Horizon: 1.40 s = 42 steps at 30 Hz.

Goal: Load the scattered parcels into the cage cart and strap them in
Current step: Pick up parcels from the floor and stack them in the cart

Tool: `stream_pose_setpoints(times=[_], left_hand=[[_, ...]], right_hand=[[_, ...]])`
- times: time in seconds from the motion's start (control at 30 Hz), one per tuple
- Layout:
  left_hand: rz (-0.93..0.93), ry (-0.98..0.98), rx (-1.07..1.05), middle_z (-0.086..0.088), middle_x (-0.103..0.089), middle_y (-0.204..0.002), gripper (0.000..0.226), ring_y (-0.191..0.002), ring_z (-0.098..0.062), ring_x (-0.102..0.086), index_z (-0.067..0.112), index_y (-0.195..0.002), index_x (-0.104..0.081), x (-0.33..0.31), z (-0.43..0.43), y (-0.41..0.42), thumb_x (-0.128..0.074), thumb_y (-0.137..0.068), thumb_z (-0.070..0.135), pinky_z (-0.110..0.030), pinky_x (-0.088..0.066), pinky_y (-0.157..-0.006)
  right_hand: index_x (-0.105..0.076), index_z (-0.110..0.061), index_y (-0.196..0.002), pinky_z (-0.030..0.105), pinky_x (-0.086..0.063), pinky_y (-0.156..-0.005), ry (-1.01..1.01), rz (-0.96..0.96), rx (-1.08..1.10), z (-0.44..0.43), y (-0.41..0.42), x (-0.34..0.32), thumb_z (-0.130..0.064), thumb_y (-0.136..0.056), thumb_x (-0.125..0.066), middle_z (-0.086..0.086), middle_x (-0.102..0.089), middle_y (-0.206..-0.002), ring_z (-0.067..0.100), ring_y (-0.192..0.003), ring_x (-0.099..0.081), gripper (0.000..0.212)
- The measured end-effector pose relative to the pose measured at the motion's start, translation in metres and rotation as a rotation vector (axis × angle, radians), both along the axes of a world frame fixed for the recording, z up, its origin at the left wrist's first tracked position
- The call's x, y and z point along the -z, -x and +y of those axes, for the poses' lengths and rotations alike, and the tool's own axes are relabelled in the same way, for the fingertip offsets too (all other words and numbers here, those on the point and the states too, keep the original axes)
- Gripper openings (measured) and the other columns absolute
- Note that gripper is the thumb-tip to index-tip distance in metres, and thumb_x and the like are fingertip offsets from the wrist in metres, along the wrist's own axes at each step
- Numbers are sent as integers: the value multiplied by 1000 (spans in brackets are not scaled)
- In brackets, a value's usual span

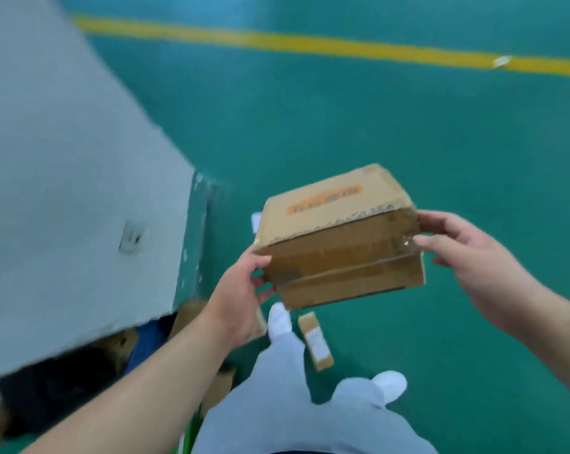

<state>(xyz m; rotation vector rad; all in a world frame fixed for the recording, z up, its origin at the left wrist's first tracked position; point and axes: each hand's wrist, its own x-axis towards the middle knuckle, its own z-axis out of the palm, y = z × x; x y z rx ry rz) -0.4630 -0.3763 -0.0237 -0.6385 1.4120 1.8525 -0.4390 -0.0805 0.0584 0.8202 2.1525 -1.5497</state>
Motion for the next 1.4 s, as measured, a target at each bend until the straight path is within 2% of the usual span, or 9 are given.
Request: stream_pose_setpoints(times=[0.23, 0.47, 0.6, 0.73, 0.9, 1.03, 1.1, 1.27, 1.4], left_hand=[[304, -110, 352, -3, -69, -124, 59, -102, -22, -58, 29, -133, -66, -137, 161, -7, -57, -75, 28, -41, -43, -83], [445, 4, 457, -2, -73, -115, 47, -101, -21, -60, 28, -130, -65, -180, 337, -86, -56, -85, 16, -37, -43, -75], [460, 50, 520, -4, -70, -116, 48, -107, -24, -59, 29, -132, -63, -181, 434, -150, -51, -92, 5, -40, -43, -80], [545, -1, 642, 3, -73, -119, 46, -106, -16, -61, 30, -127, -65, -192, 514, -214, -47, -93, 6, -40, -41, -85], [618, -42, 832, 8, -72, -121, 48, -111, -14, -61, 33, -131, -64, -197, 586, -268, -47, -95, 8, -43, -42, -96], [621, -41, 976, 6, -72, -121, 40, -117, -18, -59, 32, -126, -67, -188, 640, -298, -51, -93, 15, -41, -45, -94], [604, -34, 1051, 7, -71, -124, 39, -120, -18, -58, 34, -126, -67, -182, 667, -308, -47, -99, 14, -42, -45, -97], [569, -19, 1269, 5, -69, -124, 25, -121, -21, -59, 30, -127, -61, -165, 742, -348, -51, -105, 32, -44, -47, -99], [527, -31, 1516, 2, -67, -116, 22, -112, -19, -61, 23, -123, -58, -152, 800, -400, -52, -106, 34, -40, -52, -87]], right_hand=[[-59, -45, -131, 21, -44, -91, -75, 311, 299, 132, -137, -124, -15, -97, -64, -25, -63, -128, 2, -114, -62, 45], [-63, -52, -123, 31, -50, -94, -22, 475, 607, 244, -265, -128, -12, -95, -68, -23, -65, -125, 7, -114, -63, 49], [-58, -57, -125, 27, -49, -93, -5, 491, 734, 310, -342, -126, -19, -95, -69, -29, -61, -125, -6, -111, -59, 50], [-52, -50, -137, 37, -43, -112, -46, 474, 862, 361, -409, -123, -23, -93, -70, -24, -53, -136, 0, -123, -53, 55], [-51, -57, -133, 40, -45, -112, -69, 464, 1032, 403, -480, -116, -42, -76, -65, -18, -57, -138, 5, -126, -55, 61], [-59, -46, -122, 36, -48, -106, -36, 477, 1211, 429, -524, -99, -33, -89, -67, -19, -69, -120, 5, -118, -62, 35], [-62, -38, -106, 41, -51, -104, -9, 472, 1367, 440, -542, -84, -42, -90, -67, -15, -73, -109, 10, -110, -66, 17], [-51, -25, -86, 54, -55, -94, -41, 318, 1745, 455, -585, -62, -69, -90, -55, 3, -70, -99, 24, -99, -65, 44], [-45, -27, -74, 54, -57, -80, -127, 212, 2044, 444, -630, -58, -64, -89, -58, 5, -58, -81, 28, -81, -59, 42]])
